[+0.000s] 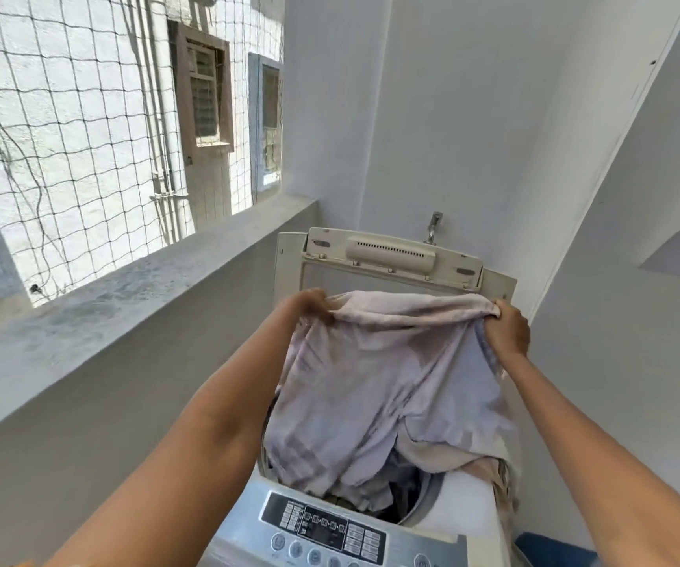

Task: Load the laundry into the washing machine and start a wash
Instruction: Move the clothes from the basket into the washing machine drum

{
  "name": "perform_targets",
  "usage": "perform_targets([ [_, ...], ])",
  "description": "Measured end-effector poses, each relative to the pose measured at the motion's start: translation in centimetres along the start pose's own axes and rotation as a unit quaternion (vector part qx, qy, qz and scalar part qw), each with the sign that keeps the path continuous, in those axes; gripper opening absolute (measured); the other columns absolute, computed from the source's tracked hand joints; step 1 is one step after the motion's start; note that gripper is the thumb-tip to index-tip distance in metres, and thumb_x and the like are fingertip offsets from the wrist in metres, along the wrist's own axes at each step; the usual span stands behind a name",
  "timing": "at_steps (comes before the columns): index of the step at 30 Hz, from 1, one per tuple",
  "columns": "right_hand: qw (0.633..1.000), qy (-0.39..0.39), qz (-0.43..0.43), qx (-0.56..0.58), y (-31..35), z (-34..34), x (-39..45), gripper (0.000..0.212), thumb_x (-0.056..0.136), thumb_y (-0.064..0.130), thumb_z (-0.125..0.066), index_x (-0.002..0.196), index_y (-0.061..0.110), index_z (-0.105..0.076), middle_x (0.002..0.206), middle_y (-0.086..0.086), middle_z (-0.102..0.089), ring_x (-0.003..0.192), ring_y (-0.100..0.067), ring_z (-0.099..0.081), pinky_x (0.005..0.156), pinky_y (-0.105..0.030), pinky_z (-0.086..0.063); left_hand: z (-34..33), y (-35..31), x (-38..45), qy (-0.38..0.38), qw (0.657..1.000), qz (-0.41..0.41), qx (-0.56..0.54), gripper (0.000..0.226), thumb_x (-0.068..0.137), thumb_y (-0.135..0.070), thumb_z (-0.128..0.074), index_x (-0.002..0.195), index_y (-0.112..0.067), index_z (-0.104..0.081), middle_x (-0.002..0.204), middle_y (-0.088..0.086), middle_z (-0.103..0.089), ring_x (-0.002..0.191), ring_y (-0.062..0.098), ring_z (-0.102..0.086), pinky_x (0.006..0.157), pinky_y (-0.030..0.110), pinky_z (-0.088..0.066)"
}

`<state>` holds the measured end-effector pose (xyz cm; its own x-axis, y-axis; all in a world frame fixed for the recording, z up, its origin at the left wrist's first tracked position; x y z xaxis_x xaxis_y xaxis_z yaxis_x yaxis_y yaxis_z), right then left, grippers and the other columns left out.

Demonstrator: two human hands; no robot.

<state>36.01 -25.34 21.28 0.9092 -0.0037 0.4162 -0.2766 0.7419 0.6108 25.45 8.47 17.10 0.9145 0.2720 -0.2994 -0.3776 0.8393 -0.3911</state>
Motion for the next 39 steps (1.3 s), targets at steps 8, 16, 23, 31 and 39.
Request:
perform_targets([
  [8, 0.996, 0.086, -0.002, 0.033, 3.2, -2.6, -1.0, 0.025, 0.084, 0.006, -0.054, 0.101, 0.013, -0.071, 0.109, -0.016, -0.069, 0.102, -0.034, -0.062, 0.074, -0.028, -0.041, -1.7, -5.5, 1.3, -0.018, 0.985, -0.117, -0.126, 0.066, 0.083, -0.030, -0.072, 0.137, -0.008, -0.043, 0.136, 0.017, -0.049, 0.122, 0.028, -0.050, 0.102, 0.033, -0.041],
  [16, 0.986, 0.143, -0.040, 0.078, 2.0, -2.5, -0.7, 0.032, 0.082, 0.004, -0.060, 0.113, 0.011, -0.061, 0.115, -0.013, -0.064, 0.104, -0.027, -0.059, 0.083, -0.029, -0.045, -6.8, -17.3, 1.5, -0.129, 0.957, -0.212, -0.150, 0.023, 0.088, -0.032, -0.063, 0.093, -0.011, -0.070, 0.098, 0.013, -0.070, 0.097, 0.029, -0.063, 0.076, 0.033, -0.046],
  [23, 0.967, 0.232, -0.041, 0.094, -3.8, -2.7, -0.8, 0.056, 0.081, -0.004, -0.056, 0.134, 0.012, -0.047, 0.126, -0.012, -0.056, 0.105, -0.026, -0.059, 0.073, -0.041, -0.057, -2.2, -17.7, 0.9, -0.287, 0.835, -0.164, -0.441, 0.015, 0.095, -0.014, -0.042, 0.086, -0.010, -0.052, 0.088, 0.018, -0.061, 0.088, 0.033, -0.057, 0.079, 0.042, -0.043],
  [31, 0.943, 0.292, -0.029, -0.155, -12.3, -7.7, -4.6, 0.032, 0.091, 0.033, -0.048, 0.115, 0.015, -0.062, 0.117, -0.013, -0.065, 0.106, -0.033, -0.061, 0.084, -0.039, -0.051, 3.9, -18.6, 1.0, -0.367, 0.729, -0.149, -0.558, 0.024, 0.097, -0.007, -0.042, 0.074, -0.014, -0.044, 0.067, -0.003, -0.045, 0.063, 0.008, -0.043, 0.059, 0.019, -0.035],
  [39, 0.996, 0.090, -0.026, 0.005, -9.0, -1.8, 0.9, 0.009, 0.086, 0.011, -0.046, 0.087, 0.011, -0.055, 0.103, -0.024, -0.064, 0.093, -0.041, -0.059, 0.067, -0.035, -0.036, 5.5, -11.9, 1.3, -0.403, 0.766, -0.099, -0.491, 0.026, 0.095, -0.007, -0.044, 0.071, -0.016, -0.041, 0.069, 0.003, -0.047, 0.074, 0.018, -0.045, 0.074, 0.034, -0.040],
])
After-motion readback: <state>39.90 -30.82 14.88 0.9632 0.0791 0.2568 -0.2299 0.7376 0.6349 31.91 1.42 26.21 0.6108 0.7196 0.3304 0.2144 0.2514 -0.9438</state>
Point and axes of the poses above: each hand's wrist, its own x-axis towards the middle knuckle, its own z-axis out of the back of the hand, y = z × x, the point moved 10 cm from there along x, towards the middle knuckle
